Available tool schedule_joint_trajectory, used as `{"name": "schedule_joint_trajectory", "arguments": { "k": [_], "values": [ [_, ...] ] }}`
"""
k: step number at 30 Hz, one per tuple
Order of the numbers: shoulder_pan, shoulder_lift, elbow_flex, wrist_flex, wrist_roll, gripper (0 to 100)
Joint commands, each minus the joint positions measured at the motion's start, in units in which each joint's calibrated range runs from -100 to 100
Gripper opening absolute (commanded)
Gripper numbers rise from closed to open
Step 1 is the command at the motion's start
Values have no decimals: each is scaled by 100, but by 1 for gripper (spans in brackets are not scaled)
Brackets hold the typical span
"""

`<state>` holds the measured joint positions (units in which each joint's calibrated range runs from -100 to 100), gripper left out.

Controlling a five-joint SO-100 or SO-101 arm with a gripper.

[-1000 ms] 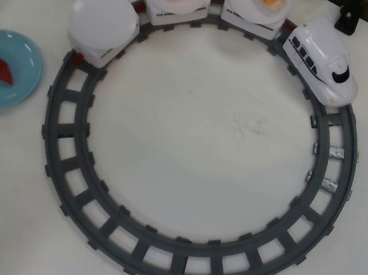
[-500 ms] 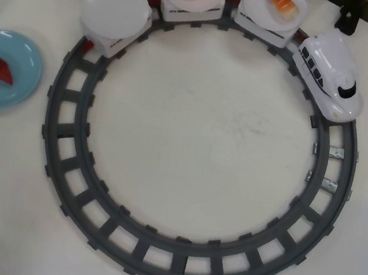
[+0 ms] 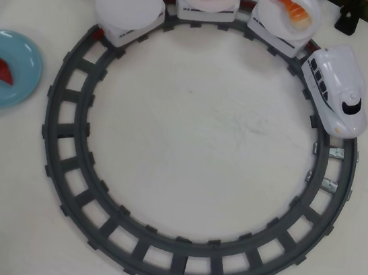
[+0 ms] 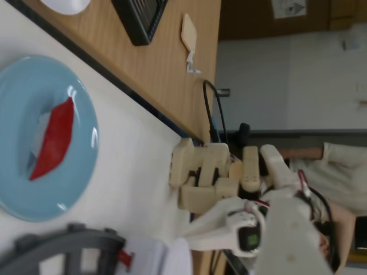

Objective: Pick up the sushi from the Shinkansen and put it on the blue dish

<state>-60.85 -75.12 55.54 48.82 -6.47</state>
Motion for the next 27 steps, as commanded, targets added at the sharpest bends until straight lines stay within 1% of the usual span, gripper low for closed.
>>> {"name": "schedule_joint_trajectory", "arguments": {
  "k": [1,6,11,13,20,27],
  "values": [
    [46,-589,1489,-589,-2,22],
    [-24,-1128,2787,-598,-2,22],
    [-42,-1451,3608,-436,-2,22],
    [-147,-1543,3671,-71,-2,22],
    [-1054,-1966,3761,1245,-2,22],
    [-1080,-2298,4014,1423,-2,22]
  ]
}}
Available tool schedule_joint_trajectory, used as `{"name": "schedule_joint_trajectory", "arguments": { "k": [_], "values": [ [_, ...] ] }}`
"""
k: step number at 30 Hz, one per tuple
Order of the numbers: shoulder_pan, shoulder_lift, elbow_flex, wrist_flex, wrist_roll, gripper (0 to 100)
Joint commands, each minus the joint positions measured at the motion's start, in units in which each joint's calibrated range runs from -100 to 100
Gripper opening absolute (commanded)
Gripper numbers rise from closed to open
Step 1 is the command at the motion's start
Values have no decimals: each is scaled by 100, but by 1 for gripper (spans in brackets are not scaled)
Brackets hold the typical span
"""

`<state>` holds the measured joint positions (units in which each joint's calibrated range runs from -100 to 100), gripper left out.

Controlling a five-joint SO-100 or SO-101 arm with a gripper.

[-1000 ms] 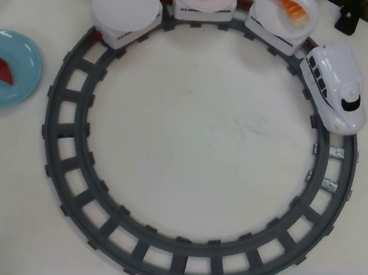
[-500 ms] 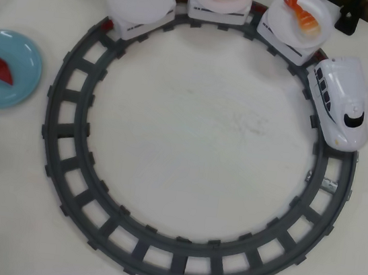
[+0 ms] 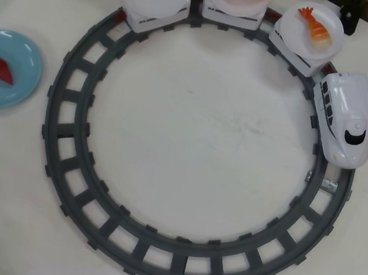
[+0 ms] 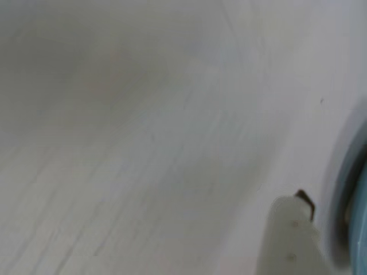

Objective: Pick up the sushi from the Shinkansen and put it on the blue dish

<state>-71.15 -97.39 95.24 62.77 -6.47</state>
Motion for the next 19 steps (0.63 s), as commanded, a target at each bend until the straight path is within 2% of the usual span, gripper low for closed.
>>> {"name": "schedule_joint_trajectory", "arguments": {
  "k": [1,19],
  "values": [
    [-51,-71,52,28,-7,22],
    [-59,-71,61,-6,-23,22]
  ]
}}
